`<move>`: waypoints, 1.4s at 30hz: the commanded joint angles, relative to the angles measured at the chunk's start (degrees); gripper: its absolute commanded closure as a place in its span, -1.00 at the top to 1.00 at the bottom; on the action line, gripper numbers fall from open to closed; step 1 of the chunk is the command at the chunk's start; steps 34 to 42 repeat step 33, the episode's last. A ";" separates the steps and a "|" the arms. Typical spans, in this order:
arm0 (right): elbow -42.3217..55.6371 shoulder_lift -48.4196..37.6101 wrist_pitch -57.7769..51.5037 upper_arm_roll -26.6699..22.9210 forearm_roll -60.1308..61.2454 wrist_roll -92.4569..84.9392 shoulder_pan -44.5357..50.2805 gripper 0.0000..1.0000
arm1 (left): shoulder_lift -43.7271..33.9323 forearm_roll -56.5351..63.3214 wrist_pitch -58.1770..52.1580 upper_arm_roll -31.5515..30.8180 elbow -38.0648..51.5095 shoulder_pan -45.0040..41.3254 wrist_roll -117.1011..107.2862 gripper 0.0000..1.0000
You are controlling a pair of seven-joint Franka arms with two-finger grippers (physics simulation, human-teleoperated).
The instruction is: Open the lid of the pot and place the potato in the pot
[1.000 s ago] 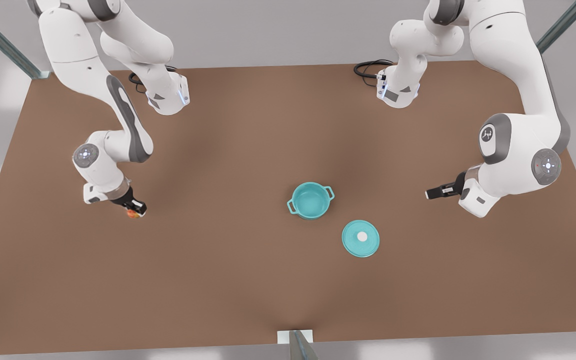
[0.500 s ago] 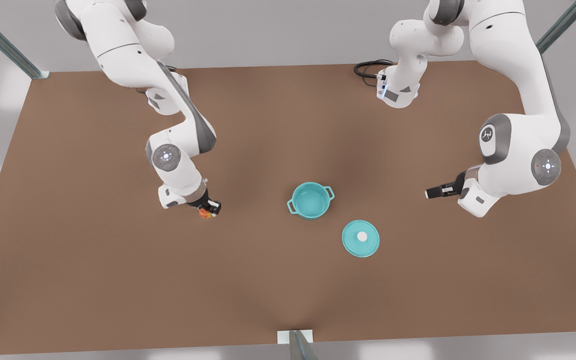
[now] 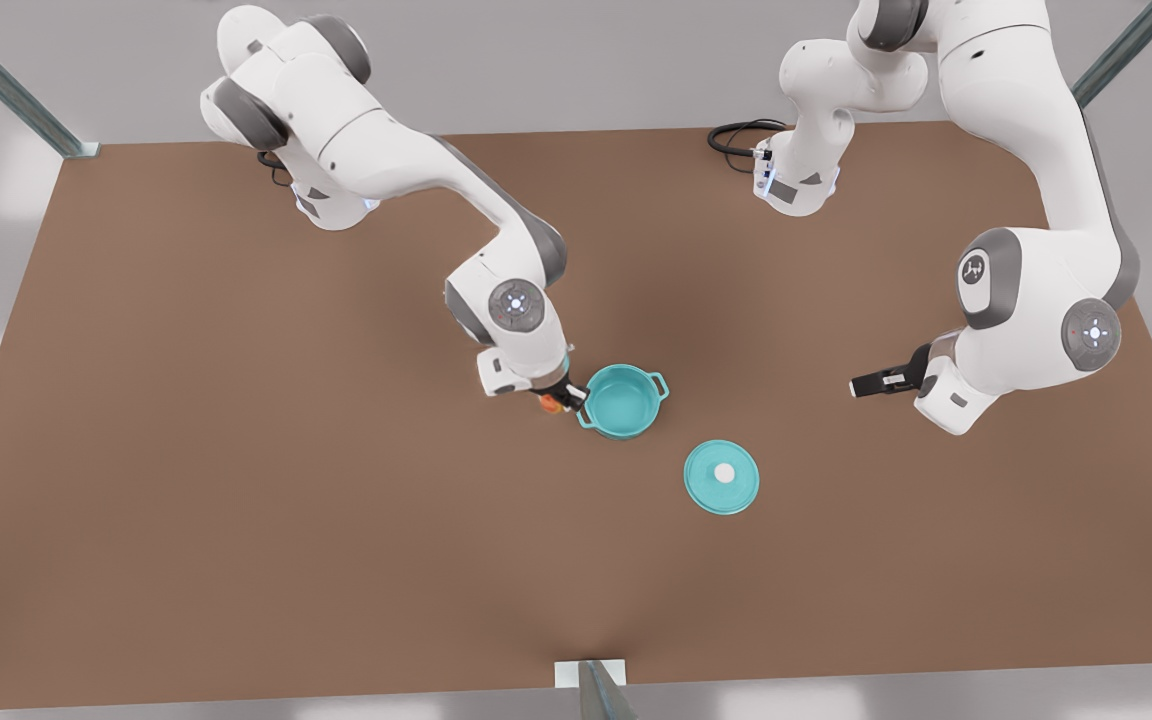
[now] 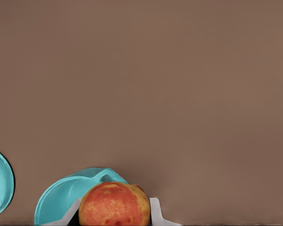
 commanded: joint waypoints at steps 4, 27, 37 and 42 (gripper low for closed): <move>7.30 6.10 -3.38 -0.66 -0.58 28.86 4.32 0.13 | -0.05 0.04 -0.03 -0.05 0.03 0.00 -0.74 1.00; -10.52 -20.17 -21.33 -10.06 -0.66 -53.64 -32.32 1.00 | 0.04 4.59 -0.03 -0.14 0.91 -1.05 -0.48 1.00; -15.64 -24.75 -22.72 -9.54 -0.31 -67.29 -38.48 1.00 | 0.39 8.47 0.14 -0.75 4.69 -1.06 5.59 1.00; -15.64 -24.75 -22.72 -9.54 -0.31 -67.29 -38.48 1.00 | 0.39 8.47 0.14 -0.75 4.69 -1.06 5.59 1.00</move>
